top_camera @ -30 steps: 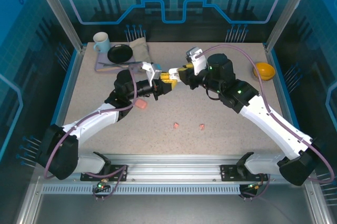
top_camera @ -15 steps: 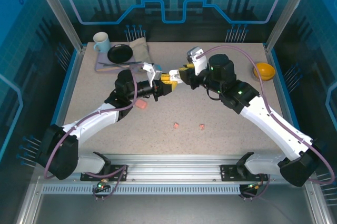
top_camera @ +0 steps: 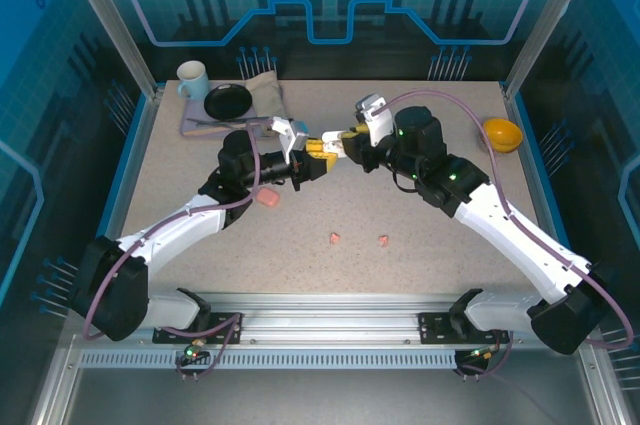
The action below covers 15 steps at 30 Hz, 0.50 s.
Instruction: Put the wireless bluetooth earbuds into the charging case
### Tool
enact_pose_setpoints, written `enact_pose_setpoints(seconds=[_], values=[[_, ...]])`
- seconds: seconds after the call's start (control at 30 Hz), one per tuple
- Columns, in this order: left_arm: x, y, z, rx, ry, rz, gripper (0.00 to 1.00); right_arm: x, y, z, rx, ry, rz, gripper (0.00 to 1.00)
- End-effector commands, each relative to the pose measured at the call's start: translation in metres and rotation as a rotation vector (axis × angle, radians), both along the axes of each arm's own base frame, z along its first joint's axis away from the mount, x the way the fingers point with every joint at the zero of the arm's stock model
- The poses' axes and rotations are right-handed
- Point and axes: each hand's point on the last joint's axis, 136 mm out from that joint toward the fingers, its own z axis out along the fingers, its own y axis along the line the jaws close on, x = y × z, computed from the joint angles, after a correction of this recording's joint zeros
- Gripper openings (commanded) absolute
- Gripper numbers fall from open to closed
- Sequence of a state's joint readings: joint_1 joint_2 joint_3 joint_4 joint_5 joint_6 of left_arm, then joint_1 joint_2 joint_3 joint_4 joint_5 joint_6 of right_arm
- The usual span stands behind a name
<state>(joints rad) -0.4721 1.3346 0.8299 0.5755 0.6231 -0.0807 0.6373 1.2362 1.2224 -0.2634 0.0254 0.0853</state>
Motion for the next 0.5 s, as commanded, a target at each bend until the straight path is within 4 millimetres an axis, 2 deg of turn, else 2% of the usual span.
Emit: enact_pose_setpoints(seconds=[0.0, 0.47], values=[[0.0, -0.001, 0.022, -0.031, -0.043, -0.018, 0.0, 0.005, -0.01, 0.005, 0.011, -0.022, -0.037, 0.26], [0.001, 0.0, 0.028, -0.049, -0.055, -0.011, 0.0, 0.005, -0.005, -0.006, -0.009, -0.005, -0.011, 0.24]])
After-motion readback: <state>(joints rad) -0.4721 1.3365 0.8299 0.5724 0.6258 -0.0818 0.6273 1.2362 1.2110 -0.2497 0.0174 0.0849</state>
